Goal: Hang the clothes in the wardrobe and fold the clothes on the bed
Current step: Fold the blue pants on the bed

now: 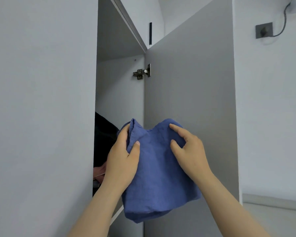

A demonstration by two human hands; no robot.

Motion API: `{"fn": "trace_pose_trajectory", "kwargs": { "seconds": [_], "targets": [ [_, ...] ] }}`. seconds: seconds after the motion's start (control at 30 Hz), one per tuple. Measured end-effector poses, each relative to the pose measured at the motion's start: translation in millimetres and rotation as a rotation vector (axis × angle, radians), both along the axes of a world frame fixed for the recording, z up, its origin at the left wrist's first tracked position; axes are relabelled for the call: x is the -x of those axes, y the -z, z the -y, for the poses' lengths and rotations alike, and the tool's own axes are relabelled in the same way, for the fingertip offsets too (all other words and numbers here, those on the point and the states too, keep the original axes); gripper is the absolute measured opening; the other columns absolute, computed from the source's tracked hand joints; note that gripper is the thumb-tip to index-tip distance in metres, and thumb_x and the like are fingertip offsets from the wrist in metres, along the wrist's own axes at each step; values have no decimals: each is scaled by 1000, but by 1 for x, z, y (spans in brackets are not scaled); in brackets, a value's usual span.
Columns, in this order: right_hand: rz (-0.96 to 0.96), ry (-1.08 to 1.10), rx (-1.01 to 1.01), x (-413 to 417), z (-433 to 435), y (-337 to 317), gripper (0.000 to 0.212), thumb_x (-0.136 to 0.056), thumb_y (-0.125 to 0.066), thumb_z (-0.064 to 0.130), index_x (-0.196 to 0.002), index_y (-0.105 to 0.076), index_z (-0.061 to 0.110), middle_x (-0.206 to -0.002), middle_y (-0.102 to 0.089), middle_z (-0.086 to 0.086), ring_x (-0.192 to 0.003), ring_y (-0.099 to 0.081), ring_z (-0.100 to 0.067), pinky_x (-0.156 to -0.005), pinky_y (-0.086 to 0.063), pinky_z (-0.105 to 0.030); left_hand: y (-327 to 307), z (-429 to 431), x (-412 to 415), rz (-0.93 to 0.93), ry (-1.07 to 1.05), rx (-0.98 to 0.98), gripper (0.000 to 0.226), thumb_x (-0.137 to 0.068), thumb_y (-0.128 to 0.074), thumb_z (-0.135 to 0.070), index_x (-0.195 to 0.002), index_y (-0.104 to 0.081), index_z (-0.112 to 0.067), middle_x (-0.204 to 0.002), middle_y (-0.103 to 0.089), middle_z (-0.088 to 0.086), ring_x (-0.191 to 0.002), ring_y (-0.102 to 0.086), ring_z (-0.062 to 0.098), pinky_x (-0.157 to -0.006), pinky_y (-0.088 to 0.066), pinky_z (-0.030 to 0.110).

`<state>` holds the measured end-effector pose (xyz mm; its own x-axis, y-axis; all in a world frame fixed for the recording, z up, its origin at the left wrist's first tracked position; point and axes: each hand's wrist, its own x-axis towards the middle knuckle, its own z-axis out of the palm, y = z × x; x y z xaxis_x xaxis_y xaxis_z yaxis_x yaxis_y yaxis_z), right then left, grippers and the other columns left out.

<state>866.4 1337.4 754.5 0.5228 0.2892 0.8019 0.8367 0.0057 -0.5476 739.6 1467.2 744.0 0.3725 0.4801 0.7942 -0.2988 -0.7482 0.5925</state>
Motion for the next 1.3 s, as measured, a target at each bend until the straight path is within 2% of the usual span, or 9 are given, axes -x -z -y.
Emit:
{"fn": "trace_pose_trajectory", "kwargs": {
  "seconds": [0.1,0.27,0.37,0.6,0.8,0.93,1.0,1.13,1.3],
  "targets": [
    [-6,-37,-9,-14,-17,-3,53,-87,-52,7,-133,-57,32,-121,-63,21,-94,-56,11,-76,-38,0,1,-9,-8,-2,-69,-30,50,-97,-47,-20,-138,-37,-46,-108,-60,-24,-90,-58,-9,-66,-44,4],
    [-6,-108,-33,-38,-45,-15,53,-86,-50,5,-133,-57,29,-127,-61,18,-101,-54,12,-84,-38,-2,-12,-22,-32,12,-145,3,50,-97,-44,-16,-143,-36,-37,-114,-62,-12,-88,-60,0,-66,-46,14],
    [-4,-185,-79,-60,-72,-42,53,-86,-50,3,-134,-57,24,-131,-60,12,-117,-54,-1,-98,-41,-17,-38,-34,-51,77,-227,-37,48,-97,-43,-13,-142,-39,-32,-114,-63,-3,-88,-61,13,-66,-46,22],
    [36,-460,-149,-114,-167,-124,51,-86,-53,1,-134,-57,20,-132,-58,10,-116,-53,-1,-94,-39,-12,-101,-94,-88,311,-461,-20,46,-96,-44,-11,-141,-43,-22,-127,-59,3,-110,-57,24,-92,-47,36],
    [-45,-744,-121,-123,-272,-171,50,-89,-52,-1,-136,-55,15,-134,-57,1,-120,-54,-13,-106,-43,-31,-166,-151,-83,238,-764,-102,44,-94,-40,-5,-135,-47,-17,-125,-58,11,-111,-52,33,-83,-42,34],
    [-19,-895,-182,-113,-335,-209,48,-89,-56,-1,-135,-55,13,-134,-56,1,-121,-53,-11,-107,-41,-27,-195,-196,-67,322,-842,-150,42,-92,-40,-4,-131,-50,-16,-122,-59,9,-109,-52,31,-82,-42,33],
    [-22,-908,-73,-112,-376,-203,48,-90,-56,-3,-136,-53,10,-138,-54,-1,-124,-50,-13,-109,-38,-27,-176,-231,-62,232,-910,-26,42,-93,-42,-6,-134,-46,-15,-125,-57,13,-111,-53,35,-82,-42,35],
    [-73,-850,464,-110,-455,-132,44,-91,-57,-5,-135,-51,-3,-139,-52,-17,-123,-51,-21,-99,-35,-19,-106,-295,-53,-220,-1044,546,45,-89,-50,-5,-133,-41,1,-129,-54,23,-115,-55,39,-91,-47,39],
    [10,-838,392,-118,-468,-120,43,-91,-63,7,-133,-55,1,-141,-51,-10,-130,-46,-19,-102,-31,-17,-100,-306,-50,-161,-1090,477,61,-92,-54,-23,-144,-25,-11,-137,-48,19,-118,-52,38,-86,-43,36]
  ]
}}
